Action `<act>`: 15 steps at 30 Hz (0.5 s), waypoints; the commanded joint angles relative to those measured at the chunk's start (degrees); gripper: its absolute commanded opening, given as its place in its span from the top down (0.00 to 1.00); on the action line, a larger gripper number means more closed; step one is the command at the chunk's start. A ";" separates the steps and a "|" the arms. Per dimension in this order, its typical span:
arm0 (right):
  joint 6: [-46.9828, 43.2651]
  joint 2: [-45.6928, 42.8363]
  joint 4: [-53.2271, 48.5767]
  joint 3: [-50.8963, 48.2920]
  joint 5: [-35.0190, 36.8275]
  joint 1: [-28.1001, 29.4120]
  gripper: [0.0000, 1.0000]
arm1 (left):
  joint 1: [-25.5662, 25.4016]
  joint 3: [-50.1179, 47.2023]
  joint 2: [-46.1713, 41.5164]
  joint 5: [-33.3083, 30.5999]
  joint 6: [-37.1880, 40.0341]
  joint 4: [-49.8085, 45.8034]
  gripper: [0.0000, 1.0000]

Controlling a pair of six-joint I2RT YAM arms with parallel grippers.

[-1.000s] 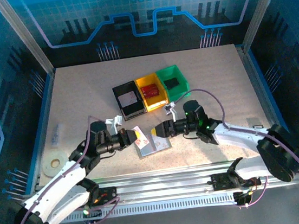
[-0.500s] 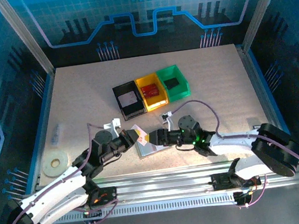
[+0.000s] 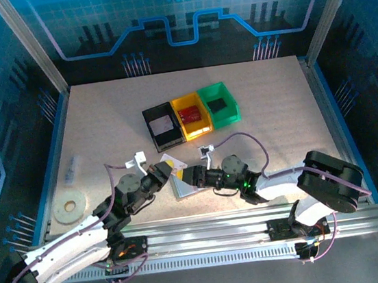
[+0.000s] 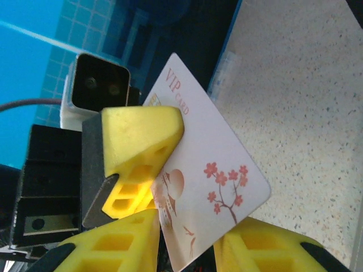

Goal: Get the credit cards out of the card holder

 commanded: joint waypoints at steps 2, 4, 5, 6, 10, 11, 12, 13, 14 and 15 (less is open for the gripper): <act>-3.07 -1.25 8.63 -1.67 5.70 1.20 0.73 | -1.38 -2.64 -1.35 -1.55 -1.52 3.32 1.00; -3.52 -1.02 9.69 -1.83 5.90 1.20 0.75 | -1.72 -2.96 -1.49 -1.64 -1.93 3.99 1.00; -3.54 -0.80 9.91 -1.76 5.90 1.18 0.76 | -1.77 -3.15 -1.36 -1.48 -1.95 4.70 1.00; -3.45 -0.51 10.61 -1.87 6.15 1.15 0.77 | -1.88 -3.25 -1.28 -1.28 -2.02 4.88 1.00; -2.60 0.95 14.76 -2.36 6.63 0.82 0.81 | -2.29 -3.47 -0.93 -0.93 -2.05 5.91 1.00; -2.49 1.16 15.17 -2.09 6.30 0.76 0.83 | -2.39 -3.60 -0.92 -0.85 -2.13 6.10 1.00; -2.40 1.40 15.54 -1.92 6.11 0.74 0.86 | -2.58 -3.83 -1.00 -0.93 -2.17 6.28 1.00; -2.14 1.52 15.69 -1.72 6.01 0.69 0.86 | -2.69 -3.95 -1.00 -0.93 -2.20 6.38 1.00; -2.05 1.62 15.88 -1.75 6.01 0.75 0.87 | -2.80 -4.13 -1.05 -0.93 -2.37 6.46 1.00; -2.04 1.62 16.19 -1.90 6.12 0.69 0.87 | -2.84 -4.29 -1.01 -0.85 -2.31 6.64 1.00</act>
